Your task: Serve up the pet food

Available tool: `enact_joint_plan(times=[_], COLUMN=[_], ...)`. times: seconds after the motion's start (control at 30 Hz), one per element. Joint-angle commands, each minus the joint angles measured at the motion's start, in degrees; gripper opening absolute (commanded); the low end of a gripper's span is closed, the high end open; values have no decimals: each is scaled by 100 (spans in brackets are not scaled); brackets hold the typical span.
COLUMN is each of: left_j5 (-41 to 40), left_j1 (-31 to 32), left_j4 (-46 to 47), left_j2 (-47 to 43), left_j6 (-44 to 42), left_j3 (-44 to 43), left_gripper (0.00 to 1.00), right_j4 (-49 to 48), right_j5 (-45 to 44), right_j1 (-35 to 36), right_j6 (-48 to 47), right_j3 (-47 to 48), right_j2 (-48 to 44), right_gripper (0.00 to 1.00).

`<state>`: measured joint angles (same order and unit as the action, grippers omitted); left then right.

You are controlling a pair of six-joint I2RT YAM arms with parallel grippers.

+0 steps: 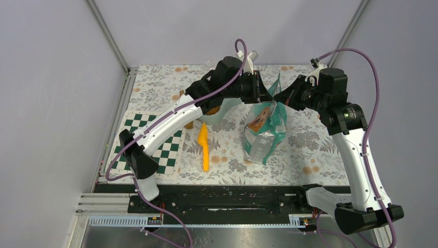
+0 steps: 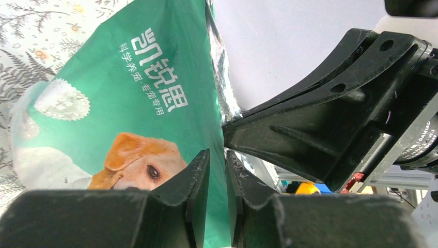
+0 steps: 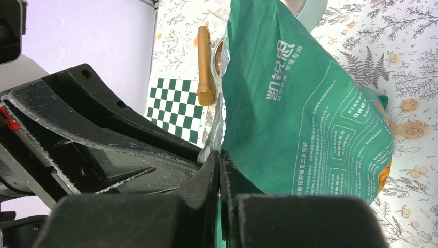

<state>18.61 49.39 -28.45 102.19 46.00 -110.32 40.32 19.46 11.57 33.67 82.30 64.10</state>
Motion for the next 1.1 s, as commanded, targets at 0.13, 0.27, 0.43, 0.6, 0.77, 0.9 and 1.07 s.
enact_joint_plan(times=[0.13, 0.27, 0.43, 0.6, 0.77, 0.9, 1.07], left_j5=[-158, -293, -643, -790, -846, -883, -636], left_j1=[17, 57, 56, 56, 52, 45, 50], left_j4=[-447, -495, -504, -554, -567, -611, -446], left_j2=[134, 128, 55, 96, 99, 90, 77], left_j6=[-593, -847, -1026, -1078, -1073, -1076, -1035], left_j3=[-410, -415, -366, -415, -430, -502, -552], left_gripper=[0, 0, 0, 0, 0, 0, 0], right_j4=[38, 394, 1220, 1715, 1848, 1866, 1631], right_j5=[292, 61, -703, -1014, -1162, -1146, -713], right_j1=[7, 11, 11, 12, 12, 12, 12], right_j6=[-328, -531, -879, -1211, -1388, -1451, -1368], right_j3=[24, 179, 628, 974, 1100, 1156, 1040], right_j2=[-109, -66, 25, 180, 166, 169, 145], right_gripper=[0, 0, 0, 0, 0, 0, 0])
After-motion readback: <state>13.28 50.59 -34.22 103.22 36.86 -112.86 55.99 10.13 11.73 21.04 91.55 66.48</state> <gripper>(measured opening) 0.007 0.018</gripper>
